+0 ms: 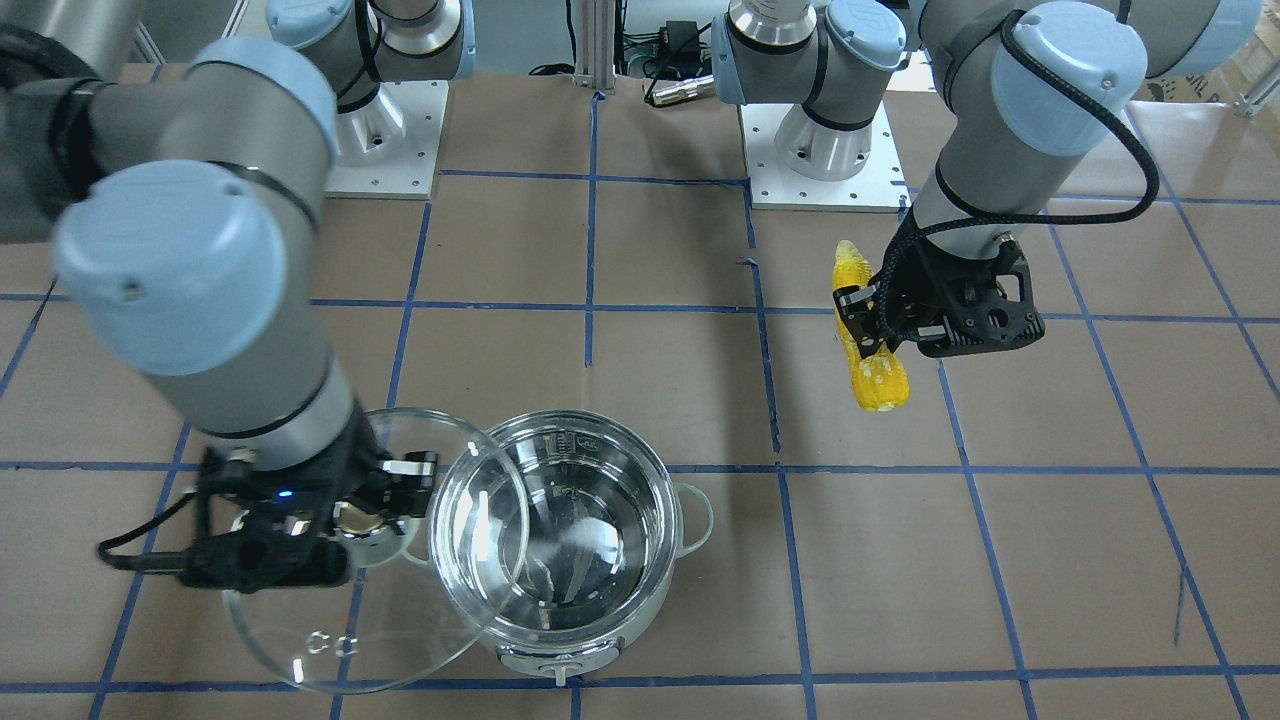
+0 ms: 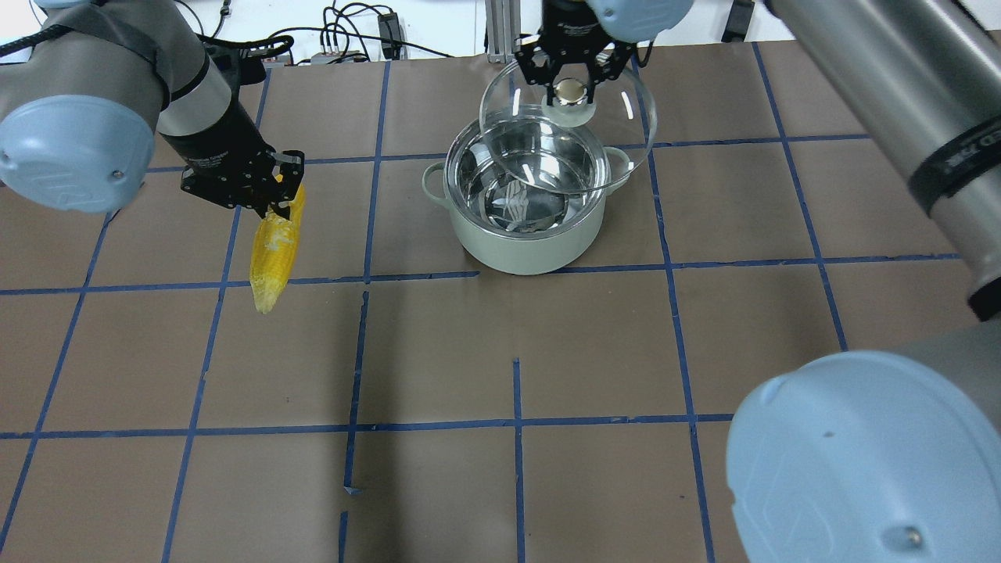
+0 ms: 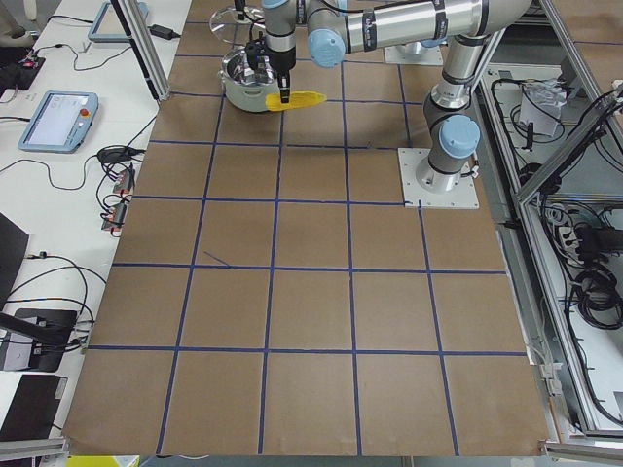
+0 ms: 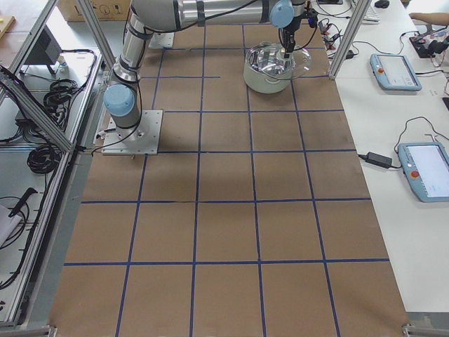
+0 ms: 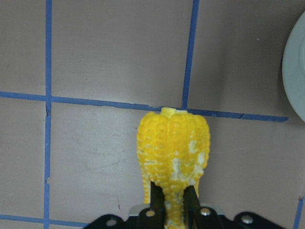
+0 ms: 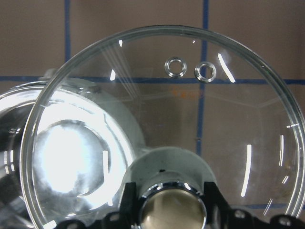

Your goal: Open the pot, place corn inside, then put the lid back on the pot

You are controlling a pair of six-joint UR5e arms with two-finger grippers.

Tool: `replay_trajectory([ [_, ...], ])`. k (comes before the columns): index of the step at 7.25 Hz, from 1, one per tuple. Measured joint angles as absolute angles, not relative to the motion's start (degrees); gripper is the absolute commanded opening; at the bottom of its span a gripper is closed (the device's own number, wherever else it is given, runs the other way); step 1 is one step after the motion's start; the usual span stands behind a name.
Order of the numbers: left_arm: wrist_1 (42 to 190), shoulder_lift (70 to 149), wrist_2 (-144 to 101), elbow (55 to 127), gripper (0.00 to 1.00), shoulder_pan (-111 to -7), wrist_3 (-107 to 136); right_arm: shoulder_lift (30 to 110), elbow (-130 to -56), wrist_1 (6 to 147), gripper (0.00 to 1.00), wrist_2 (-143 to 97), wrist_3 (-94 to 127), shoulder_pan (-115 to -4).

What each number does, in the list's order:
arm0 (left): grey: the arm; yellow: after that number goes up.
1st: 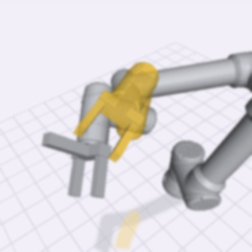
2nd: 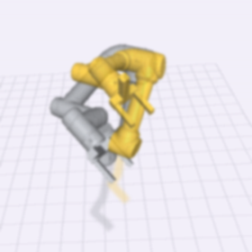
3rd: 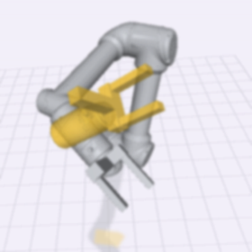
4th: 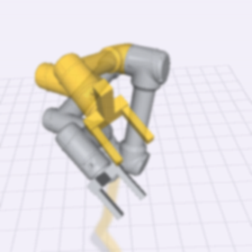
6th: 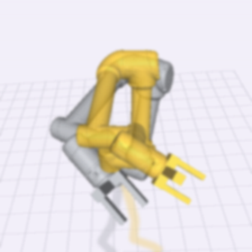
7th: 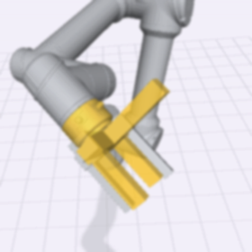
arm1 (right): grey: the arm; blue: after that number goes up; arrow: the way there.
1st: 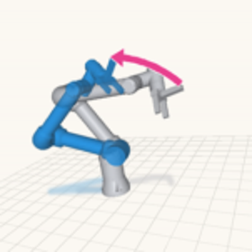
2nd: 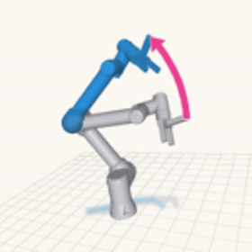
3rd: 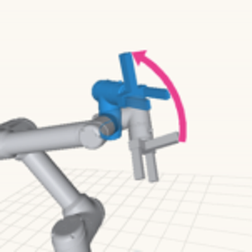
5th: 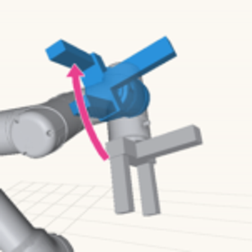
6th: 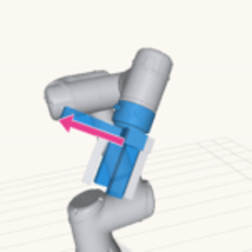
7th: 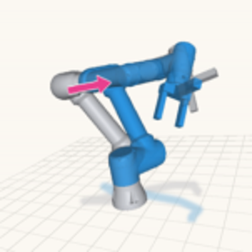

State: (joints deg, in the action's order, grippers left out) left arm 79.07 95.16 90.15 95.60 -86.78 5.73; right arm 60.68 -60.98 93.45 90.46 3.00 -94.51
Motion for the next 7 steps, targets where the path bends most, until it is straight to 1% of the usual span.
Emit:
replay_trajectory([
  [2,77.1,96.3,90.5,93.7,0.11,-90.9,10.5,60.9,-61.5,92.8,0.15,90.5,-2.9,-88.3],
  [4,76.7,100.0,90.6,89.1,0.11,-96.4,16.9,60.7,-61.6,92.7,0.16,90.4,-4.9,-85.7],
  [7,76.8,111.4,90.7,75.6,0.11,-104.7,25.6,60.5,-61.7,92.7,0.16,90.4,-5.3,-85.1],
])
